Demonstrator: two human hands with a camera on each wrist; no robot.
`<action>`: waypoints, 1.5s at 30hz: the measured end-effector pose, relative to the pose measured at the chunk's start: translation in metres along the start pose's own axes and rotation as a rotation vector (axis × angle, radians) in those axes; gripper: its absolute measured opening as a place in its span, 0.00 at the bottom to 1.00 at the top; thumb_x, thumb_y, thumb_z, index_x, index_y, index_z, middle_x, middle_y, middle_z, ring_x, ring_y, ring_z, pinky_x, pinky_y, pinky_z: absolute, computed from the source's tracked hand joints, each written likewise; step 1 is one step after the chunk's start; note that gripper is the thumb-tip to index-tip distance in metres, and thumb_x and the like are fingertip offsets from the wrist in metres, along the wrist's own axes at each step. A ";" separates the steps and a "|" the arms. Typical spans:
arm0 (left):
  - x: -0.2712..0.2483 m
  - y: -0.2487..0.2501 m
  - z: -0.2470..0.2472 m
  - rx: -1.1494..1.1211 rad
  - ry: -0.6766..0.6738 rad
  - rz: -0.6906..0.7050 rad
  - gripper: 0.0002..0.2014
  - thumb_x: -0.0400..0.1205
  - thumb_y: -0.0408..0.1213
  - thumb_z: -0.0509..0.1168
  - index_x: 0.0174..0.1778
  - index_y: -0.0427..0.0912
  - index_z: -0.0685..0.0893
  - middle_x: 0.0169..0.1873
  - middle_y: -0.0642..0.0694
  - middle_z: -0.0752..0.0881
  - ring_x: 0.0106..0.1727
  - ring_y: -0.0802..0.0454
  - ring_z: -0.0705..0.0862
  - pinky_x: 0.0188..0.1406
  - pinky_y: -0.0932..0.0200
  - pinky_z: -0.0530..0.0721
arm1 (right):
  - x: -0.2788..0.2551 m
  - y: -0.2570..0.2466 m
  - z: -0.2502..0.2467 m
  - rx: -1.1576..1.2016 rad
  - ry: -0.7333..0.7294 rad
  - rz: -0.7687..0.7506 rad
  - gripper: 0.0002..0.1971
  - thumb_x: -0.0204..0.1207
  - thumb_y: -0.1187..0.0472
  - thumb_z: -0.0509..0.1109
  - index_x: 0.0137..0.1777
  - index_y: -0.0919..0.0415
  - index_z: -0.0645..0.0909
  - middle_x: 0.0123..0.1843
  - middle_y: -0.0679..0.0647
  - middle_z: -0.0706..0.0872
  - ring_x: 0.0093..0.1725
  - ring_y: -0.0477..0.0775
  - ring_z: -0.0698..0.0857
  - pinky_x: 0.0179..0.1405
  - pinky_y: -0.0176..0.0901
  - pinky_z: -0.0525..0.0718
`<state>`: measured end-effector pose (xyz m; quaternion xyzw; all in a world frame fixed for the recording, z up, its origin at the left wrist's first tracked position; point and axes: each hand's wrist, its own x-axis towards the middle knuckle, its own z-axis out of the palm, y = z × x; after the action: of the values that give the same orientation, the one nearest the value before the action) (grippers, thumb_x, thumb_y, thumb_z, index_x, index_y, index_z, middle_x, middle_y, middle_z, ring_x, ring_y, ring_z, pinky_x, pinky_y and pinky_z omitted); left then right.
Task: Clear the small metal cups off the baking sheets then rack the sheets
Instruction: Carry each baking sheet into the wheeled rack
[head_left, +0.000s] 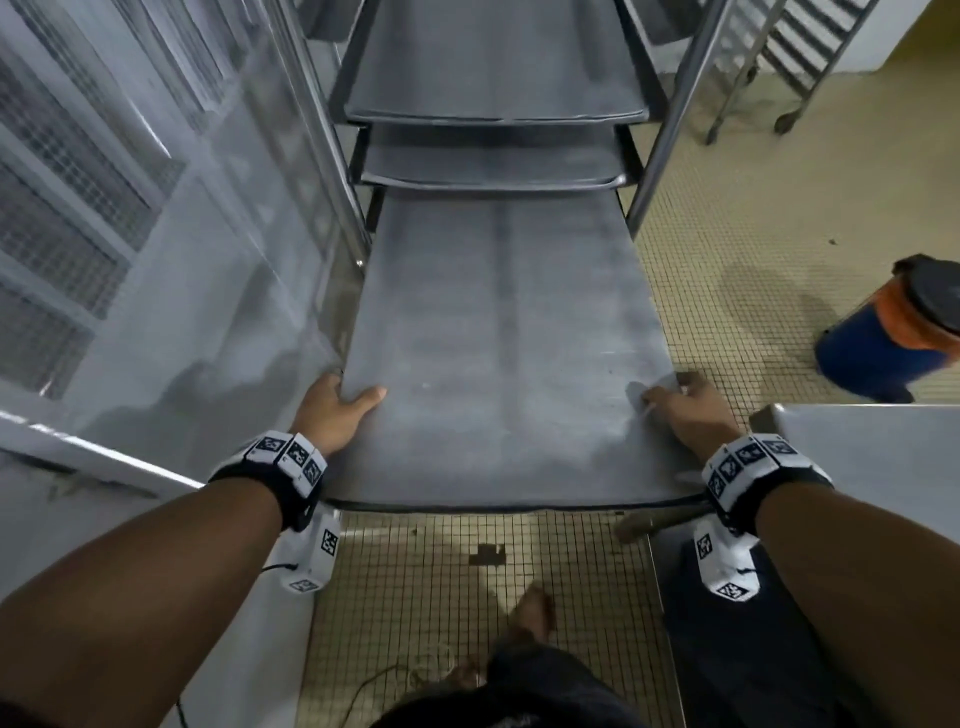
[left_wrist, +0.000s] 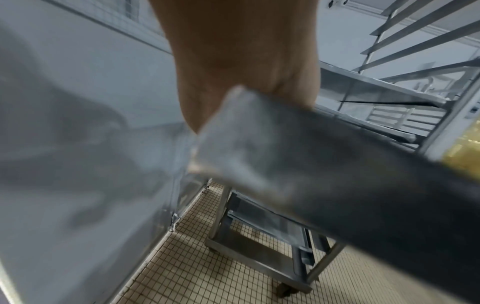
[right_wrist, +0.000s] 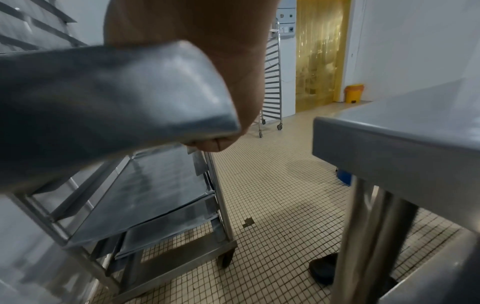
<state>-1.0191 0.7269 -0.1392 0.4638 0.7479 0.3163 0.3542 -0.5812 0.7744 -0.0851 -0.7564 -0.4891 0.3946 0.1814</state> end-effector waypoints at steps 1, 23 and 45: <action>0.012 -0.003 0.002 0.000 -0.005 -0.008 0.24 0.73 0.58 0.76 0.55 0.42 0.91 0.46 0.51 0.94 0.49 0.53 0.93 0.59 0.44 0.90 | 0.009 -0.005 -0.002 0.002 -0.005 -0.007 0.14 0.76 0.50 0.75 0.50 0.60 0.80 0.46 0.55 0.86 0.50 0.60 0.85 0.59 0.57 0.81; 0.194 0.012 0.033 0.024 0.023 -0.206 0.26 0.82 0.44 0.74 0.73 0.38 0.77 0.65 0.43 0.86 0.65 0.42 0.85 0.69 0.48 0.80 | 0.181 -0.071 0.055 0.014 -0.007 0.156 0.30 0.81 0.47 0.71 0.77 0.63 0.71 0.68 0.62 0.81 0.63 0.64 0.81 0.66 0.59 0.79; 0.223 0.077 0.057 0.694 -0.073 0.063 0.42 0.76 0.67 0.68 0.83 0.50 0.66 0.84 0.39 0.62 0.83 0.33 0.60 0.74 0.30 0.70 | 0.218 -0.110 0.062 -0.536 -0.008 -0.145 0.40 0.77 0.32 0.63 0.84 0.48 0.57 0.87 0.60 0.53 0.85 0.67 0.55 0.82 0.69 0.58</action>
<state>-1.0078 0.9684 -0.1617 0.5905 0.7829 0.0373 0.1920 -0.6493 1.0103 -0.1431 -0.7390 -0.6294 0.2402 0.0008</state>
